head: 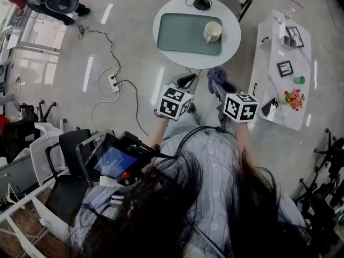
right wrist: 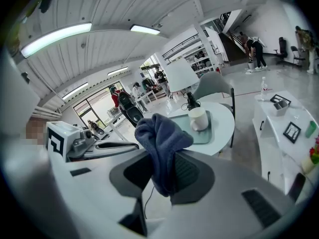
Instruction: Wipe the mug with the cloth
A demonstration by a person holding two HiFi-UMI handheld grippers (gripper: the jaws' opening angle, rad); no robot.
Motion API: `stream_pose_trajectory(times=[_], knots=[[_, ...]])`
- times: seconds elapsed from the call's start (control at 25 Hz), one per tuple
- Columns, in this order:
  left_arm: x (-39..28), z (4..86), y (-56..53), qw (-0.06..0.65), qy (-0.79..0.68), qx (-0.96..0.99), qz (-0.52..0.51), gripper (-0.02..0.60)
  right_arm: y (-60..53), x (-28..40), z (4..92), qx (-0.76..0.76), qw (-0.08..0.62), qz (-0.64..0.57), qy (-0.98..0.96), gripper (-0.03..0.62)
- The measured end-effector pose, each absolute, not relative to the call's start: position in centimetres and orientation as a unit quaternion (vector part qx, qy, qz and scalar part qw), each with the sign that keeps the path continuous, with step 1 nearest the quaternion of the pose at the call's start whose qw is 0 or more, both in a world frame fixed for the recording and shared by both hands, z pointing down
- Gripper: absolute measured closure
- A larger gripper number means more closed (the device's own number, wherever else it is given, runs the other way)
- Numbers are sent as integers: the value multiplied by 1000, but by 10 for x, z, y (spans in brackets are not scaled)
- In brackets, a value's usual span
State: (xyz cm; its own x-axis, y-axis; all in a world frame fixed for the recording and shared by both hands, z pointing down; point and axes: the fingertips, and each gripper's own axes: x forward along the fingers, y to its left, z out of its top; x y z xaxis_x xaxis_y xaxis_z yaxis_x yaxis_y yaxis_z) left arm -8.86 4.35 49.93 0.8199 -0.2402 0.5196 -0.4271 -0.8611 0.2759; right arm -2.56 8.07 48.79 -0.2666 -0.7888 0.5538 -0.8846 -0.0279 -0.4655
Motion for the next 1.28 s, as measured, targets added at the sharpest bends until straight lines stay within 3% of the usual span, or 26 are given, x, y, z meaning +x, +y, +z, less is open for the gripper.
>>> stream_pose_trajectory(times=[0.4,1.28], knots=[[-79,513,21,215,-187,926,246,558,62,-9,497,599,73,397,-692,496],[5,570,-85,193,-209,898,335,557,-41,62,559,534,147,426,-716,496]])
